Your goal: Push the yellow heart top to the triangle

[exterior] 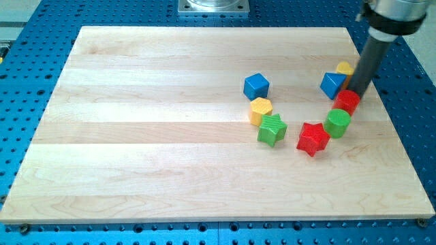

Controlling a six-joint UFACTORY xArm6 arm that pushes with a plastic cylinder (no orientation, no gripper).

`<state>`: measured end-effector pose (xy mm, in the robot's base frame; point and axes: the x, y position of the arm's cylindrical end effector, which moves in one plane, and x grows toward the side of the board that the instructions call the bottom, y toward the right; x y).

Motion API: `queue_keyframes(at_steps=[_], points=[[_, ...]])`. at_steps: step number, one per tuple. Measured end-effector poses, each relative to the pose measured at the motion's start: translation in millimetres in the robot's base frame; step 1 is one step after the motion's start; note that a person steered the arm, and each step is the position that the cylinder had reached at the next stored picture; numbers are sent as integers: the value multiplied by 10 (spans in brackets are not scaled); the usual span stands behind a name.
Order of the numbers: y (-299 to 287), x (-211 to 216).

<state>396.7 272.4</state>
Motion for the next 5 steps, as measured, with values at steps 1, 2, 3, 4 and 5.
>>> queue_keyframes(at_steps=[1,2,3,4,5], points=[[169,-150],[-86,-286],[-348,-376],[-428,-559],[22,-797]])
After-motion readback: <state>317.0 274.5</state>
